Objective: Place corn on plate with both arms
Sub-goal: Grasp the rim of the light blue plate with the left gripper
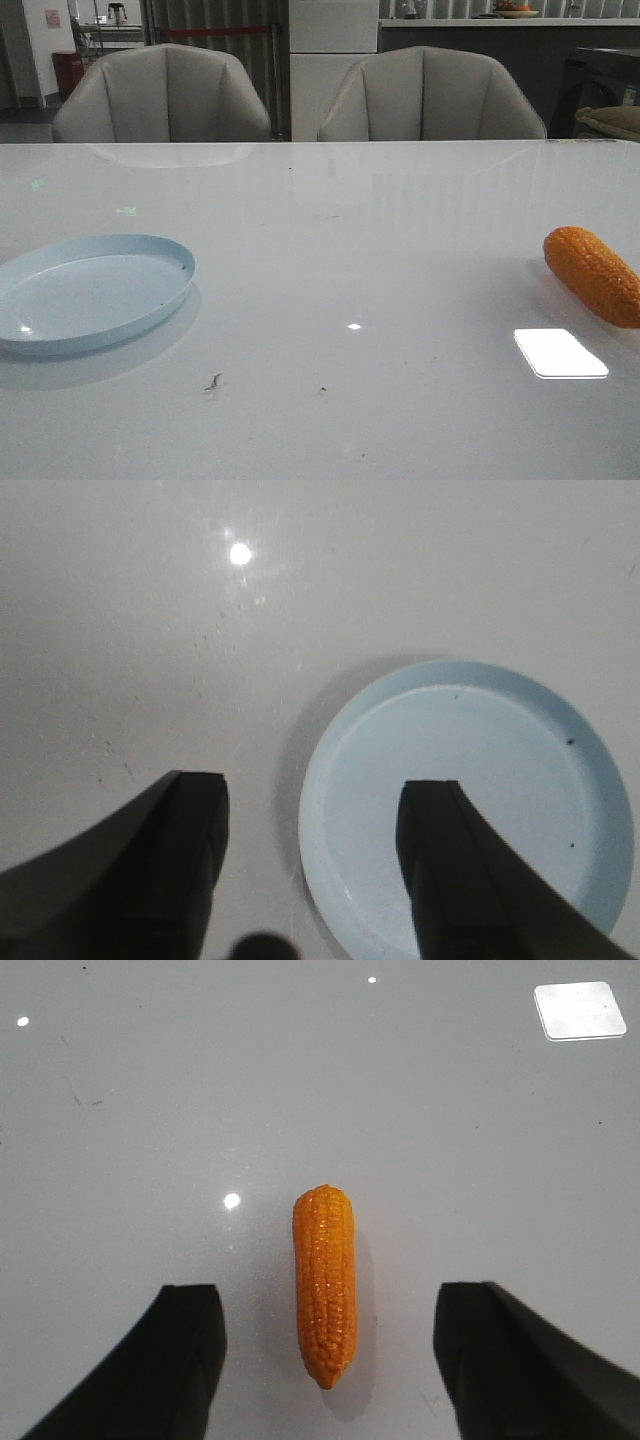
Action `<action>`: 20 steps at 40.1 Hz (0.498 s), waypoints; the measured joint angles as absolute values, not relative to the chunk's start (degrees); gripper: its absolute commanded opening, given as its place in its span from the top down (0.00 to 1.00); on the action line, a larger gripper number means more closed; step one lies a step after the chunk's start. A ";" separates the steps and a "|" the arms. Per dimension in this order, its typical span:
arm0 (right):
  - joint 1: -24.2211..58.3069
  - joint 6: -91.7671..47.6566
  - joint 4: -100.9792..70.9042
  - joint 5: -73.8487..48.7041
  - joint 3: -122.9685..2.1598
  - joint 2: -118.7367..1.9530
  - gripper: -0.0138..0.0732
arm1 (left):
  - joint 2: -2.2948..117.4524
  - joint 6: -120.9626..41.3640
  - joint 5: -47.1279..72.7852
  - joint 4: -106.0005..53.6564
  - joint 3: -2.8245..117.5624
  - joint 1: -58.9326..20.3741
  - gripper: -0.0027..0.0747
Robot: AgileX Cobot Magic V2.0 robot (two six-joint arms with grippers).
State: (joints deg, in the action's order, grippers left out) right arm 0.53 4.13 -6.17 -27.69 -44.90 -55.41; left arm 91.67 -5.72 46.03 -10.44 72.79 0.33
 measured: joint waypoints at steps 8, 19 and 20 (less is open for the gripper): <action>0.53 4.13 -6.17 -28.06 -44.90 -55.41 0.21 | 102.50 -5.72 49.19 -10.44 75.64 0.33 0.50; 0.53 4.13 -6.22 -28.04 -44.90 -55.41 0.21 | 109.73 -5.72 49.20 -10.51 76.13 0.33 0.49; 0.53 4.13 -6.22 -28.04 -44.90 -55.41 0.21 | 110.16 -5.72 49.10 -10.51 76.12 0.33 0.49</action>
